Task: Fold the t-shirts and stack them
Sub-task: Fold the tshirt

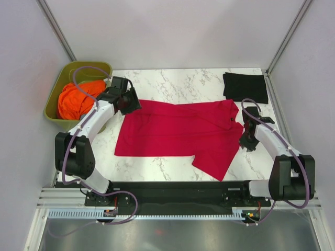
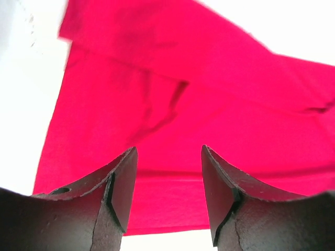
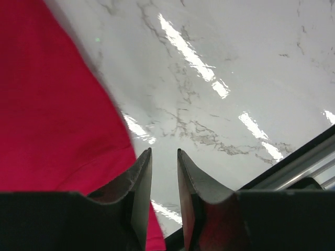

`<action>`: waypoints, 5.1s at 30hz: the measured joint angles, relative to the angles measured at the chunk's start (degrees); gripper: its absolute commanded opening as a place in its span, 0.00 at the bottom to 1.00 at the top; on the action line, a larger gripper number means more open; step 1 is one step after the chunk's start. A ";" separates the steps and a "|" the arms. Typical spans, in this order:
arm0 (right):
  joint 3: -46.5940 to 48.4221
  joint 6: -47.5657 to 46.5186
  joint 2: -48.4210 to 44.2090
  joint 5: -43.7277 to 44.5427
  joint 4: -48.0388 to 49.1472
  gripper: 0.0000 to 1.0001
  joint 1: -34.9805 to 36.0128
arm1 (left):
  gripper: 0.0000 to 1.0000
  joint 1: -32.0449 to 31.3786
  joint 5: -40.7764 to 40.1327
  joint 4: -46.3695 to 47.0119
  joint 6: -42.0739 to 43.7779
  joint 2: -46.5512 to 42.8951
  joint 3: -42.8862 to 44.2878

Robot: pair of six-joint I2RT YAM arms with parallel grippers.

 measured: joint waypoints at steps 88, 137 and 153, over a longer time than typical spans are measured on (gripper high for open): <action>11.50 11.34 20.02 -5.25 26.25 0.00 3.13 | 0.50 6.12 -2.10 -8.68 14.99 24.39 23.52; 13.66 7.04 16.65 -5.86 26.12 0.24 3.15 | 0.42 7.04 -9.16 -8.50 11.08 32.48 25.62; 13.66 5.92 16.85 -5.64 26.25 0.00 3.15 | 0.11 7.15 -9.53 -8.50 11.08 32.48 25.09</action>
